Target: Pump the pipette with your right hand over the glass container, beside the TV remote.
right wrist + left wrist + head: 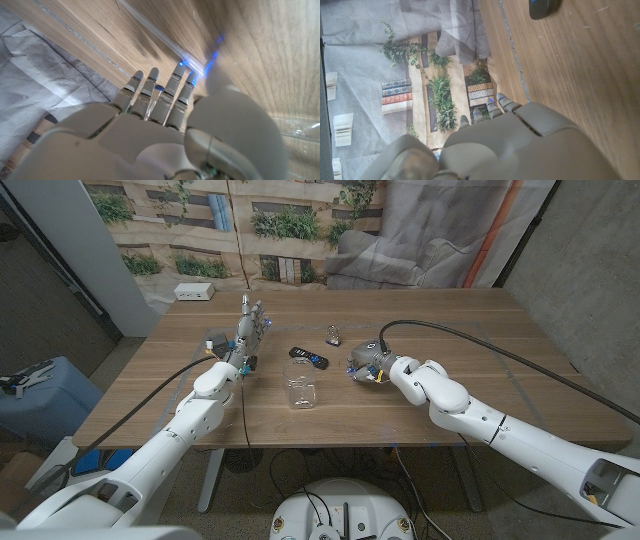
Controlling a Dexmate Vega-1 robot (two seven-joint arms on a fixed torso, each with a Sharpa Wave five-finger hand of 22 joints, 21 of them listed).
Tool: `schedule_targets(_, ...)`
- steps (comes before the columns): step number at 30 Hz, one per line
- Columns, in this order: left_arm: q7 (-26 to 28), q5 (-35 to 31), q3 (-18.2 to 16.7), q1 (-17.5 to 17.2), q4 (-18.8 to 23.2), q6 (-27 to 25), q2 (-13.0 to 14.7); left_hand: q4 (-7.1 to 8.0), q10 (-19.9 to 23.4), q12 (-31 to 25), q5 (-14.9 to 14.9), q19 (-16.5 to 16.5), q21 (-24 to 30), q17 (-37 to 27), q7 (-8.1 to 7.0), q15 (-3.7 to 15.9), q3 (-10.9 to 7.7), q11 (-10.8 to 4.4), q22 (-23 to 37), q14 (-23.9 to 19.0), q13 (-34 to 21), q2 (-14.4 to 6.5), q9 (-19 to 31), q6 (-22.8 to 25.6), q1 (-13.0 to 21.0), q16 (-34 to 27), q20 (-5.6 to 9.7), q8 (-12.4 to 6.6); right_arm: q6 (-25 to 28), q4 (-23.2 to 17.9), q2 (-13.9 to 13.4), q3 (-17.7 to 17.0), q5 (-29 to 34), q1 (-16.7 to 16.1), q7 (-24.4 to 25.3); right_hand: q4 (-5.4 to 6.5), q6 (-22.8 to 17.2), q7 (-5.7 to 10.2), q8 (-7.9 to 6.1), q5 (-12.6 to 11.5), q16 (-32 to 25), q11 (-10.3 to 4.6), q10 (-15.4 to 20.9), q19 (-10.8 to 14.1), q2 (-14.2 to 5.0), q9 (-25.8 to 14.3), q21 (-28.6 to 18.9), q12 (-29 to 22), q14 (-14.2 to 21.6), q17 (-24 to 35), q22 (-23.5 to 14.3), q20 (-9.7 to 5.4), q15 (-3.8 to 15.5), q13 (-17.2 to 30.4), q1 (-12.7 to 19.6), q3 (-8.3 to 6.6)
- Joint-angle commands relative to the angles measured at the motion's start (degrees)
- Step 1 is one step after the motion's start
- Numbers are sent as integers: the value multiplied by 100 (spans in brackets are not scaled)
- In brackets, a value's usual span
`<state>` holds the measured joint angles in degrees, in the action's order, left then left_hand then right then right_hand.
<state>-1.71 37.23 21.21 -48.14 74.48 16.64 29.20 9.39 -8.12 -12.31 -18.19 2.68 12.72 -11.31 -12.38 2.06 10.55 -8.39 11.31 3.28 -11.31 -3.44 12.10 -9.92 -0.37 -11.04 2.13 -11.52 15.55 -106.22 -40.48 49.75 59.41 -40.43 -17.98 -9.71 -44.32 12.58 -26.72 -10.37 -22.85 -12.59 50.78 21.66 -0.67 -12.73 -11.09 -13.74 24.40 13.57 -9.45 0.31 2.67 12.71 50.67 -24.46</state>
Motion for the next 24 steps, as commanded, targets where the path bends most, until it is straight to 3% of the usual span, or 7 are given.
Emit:
schedule_targets(1,-1,0,0,2,-4,0,-1,0,1,-26,-29,38,36,-10,-32,662,34,-18,15,49,-32,-217,14,-5,14,-34,508,-34,-33,172,-13,-8,-49,-90,389,3,-123,3,-103,1,-76,-3,130,62,-34,-56,-19,-20,105,44,-24,-32,822,54,143,78)
schedule_targets(13,1,-1,1,3,-2,-1,-2,-1,-2,-25,-30,43,34,-10,-32,666,37,7,15,47,-32,-216,14,-5,15,-35,504,-34,-64,277,6,45,-35,-21,470,17,-188,1,-193,7,-121,0,256,95,-51,-103,-17,-51,132,57,-25,-49,830,104,195,135)
schedule_targets(24,1,-1,1,2,-3,-1,-2,0,-1,-25,-31,39,36,-10,-32,660,38,-18,15,48,-32,-218,14,-5,15,-34,507,-33,-104,328,-13,50,-56,0,587,29,-286,-1,-373,31,-216,3,485,120,-29,-203,-5,-112,204,80,-25,-40,831,199,261,265)
